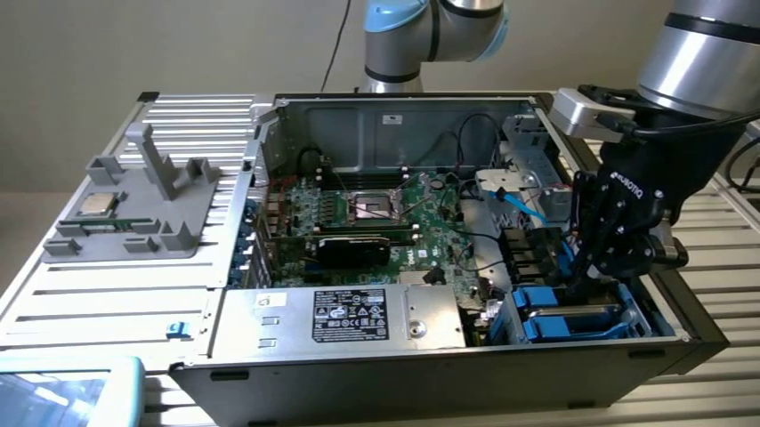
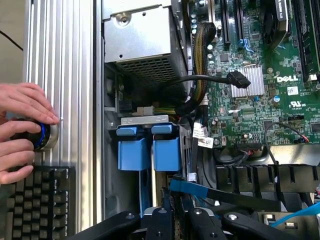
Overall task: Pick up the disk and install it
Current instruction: 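Insert the first disk wire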
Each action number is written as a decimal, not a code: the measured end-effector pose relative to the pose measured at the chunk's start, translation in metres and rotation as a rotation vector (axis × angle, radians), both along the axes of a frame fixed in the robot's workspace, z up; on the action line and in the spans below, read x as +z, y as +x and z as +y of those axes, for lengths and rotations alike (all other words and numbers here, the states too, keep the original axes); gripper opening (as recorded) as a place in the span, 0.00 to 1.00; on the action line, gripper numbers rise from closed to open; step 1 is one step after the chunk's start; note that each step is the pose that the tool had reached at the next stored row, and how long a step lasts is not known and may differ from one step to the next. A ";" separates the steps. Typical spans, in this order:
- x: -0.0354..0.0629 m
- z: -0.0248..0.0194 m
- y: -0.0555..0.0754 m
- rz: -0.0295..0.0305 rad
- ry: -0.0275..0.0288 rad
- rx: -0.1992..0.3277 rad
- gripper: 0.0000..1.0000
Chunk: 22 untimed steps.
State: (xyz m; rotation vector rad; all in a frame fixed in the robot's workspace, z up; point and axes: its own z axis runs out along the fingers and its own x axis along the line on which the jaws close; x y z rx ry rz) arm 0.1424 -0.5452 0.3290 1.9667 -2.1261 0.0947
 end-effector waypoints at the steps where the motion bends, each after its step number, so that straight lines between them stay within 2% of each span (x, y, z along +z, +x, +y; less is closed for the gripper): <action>1: 0.0000 0.0000 0.000 -0.0001 0.0001 0.000 0.16; 10: -0.0014 -0.0010 0.000 -0.0003 0.0032 -0.004 0.16; 22: -0.0024 -0.0019 0.001 -0.0003 0.0036 -0.014 0.16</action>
